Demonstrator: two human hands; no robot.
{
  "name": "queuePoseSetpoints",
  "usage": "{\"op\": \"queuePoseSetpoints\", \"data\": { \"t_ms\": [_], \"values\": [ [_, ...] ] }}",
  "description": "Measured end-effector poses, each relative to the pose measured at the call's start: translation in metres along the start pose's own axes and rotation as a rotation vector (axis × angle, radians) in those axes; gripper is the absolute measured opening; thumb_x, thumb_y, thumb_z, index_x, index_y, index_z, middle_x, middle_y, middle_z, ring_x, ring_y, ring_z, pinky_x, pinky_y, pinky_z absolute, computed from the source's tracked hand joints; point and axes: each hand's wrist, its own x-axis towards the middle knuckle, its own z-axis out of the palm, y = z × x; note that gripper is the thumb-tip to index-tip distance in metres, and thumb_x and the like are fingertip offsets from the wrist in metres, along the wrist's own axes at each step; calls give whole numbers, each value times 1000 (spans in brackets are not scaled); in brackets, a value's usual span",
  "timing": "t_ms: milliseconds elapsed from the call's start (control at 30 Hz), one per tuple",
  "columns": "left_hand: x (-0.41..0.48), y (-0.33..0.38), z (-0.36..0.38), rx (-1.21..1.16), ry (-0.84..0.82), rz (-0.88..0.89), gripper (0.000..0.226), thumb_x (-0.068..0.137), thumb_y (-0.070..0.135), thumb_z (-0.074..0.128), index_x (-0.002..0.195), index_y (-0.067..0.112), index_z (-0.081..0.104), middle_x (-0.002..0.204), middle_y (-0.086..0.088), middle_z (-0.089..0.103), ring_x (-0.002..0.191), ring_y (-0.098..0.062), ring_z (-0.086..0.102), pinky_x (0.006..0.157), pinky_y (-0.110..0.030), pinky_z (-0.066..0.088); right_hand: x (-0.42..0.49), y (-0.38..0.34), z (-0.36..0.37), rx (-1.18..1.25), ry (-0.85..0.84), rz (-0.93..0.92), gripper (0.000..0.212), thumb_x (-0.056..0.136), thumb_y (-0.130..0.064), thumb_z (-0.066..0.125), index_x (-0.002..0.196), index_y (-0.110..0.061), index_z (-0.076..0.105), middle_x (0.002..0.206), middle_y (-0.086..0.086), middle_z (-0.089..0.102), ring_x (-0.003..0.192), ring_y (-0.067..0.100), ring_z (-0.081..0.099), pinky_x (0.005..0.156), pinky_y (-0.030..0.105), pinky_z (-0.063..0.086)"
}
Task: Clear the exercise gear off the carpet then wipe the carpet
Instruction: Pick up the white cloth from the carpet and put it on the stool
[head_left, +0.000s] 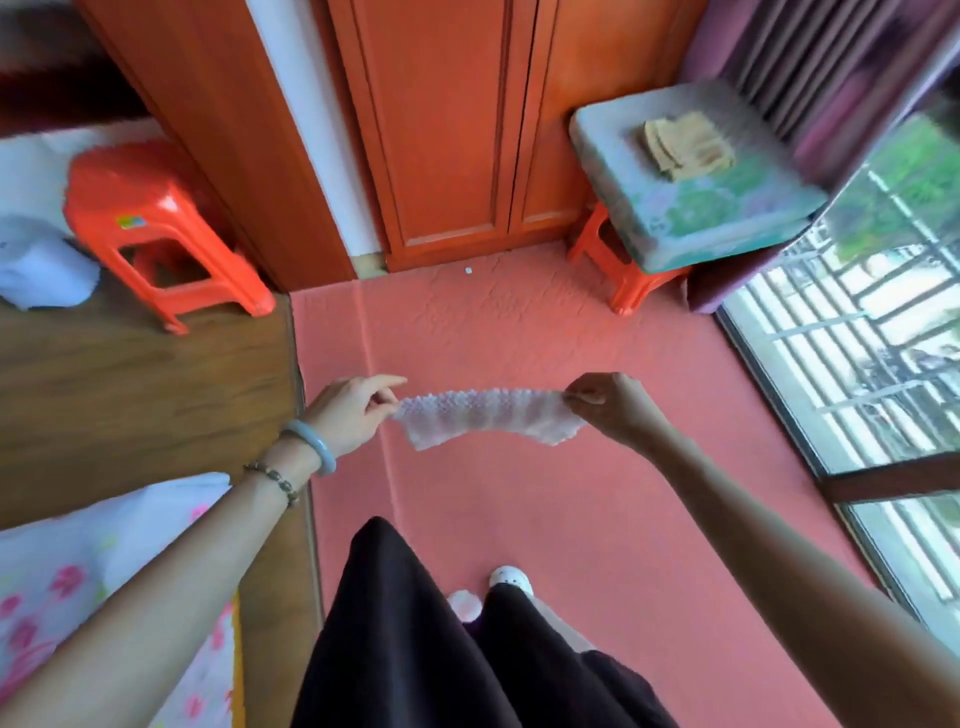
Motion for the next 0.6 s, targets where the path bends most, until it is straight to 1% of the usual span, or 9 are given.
{"op": "queuePoseSetpoints", "data": {
  "t_ms": [33,100,167,233,300,333,400,500,600],
  "values": [
    [1,13,-9,-3,-3,47,28,86,10,61,105,30,67,83,21,62,84,-14,62,86,-34,50,-8,-1,-17,1,17,-4,14,84,-14,64,93,-12,74,95,4,74,88,18,66,73,21,42],
    [9,43,-23,-11,1,145,37,83,11,66,81,48,62,85,22,62,82,-11,63,82,-32,51,-24,1,-49,-5,75,-11,15,85,-13,63,95,-13,74,94,2,73,82,13,62,73,21,40],
    [24,75,-34,-20,20,204,42,82,12,67,69,51,60,84,23,63,78,-6,62,77,-26,49,-39,7,-81,-11,146,-6,15,83,-11,63,94,-14,73,88,-1,72,77,10,58,72,21,40],
    [41,110,-43,-70,48,272,41,82,12,66,74,52,62,82,18,65,77,-2,61,74,-20,47,-54,15,-112,-18,217,2,17,82,-8,62,93,-14,73,73,-13,65,69,10,57,71,23,42],
    [58,148,-48,-110,57,355,37,82,10,66,77,47,64,88,19,65,78,-1,61,73,-13,45,-66,24,-142,-21,291,16,16,82,-6,62,92,-14,73,65,-23,55,64,11,56,70,24,44],
    [67,168,-49,-112,53,393,32,83,10,66,75,40,65,90,20,64,79,0,60,72,-9,44,-72,30,-156,-20,334,24,15,83,-6,63,91,-14,73,64,-22,55,63,11,56,69,25,44],
    [85,206,-47,-108,27,449,25,83,9,66,76,33,65,85,12,66,79,2,59,70,-5,41,-79,44,-183,-9,425,37,15,82,-4,64,90,-13,73,67,-12,59,62,14,57,68,26,46],
    [118,257,-36,-101,-13,519,23,84,9,66,78,31,65,82,8,68,74,-4,60,70,-11,43,-86,71,-224,-5,502,57,18,82,-2,61,90,-12,74,73,-3,64,65,17,58,70,29,48],
    [157,307,-15,-54,-43,566,16,84,11,65,82,27,67,87,6,68,83,-12,62,74,-13,42,-89,105,-264,-12,546,69,16,82,-2,62,90,-11,74,74,-1,66,66,16,58,69,28,46]
  ]
}}
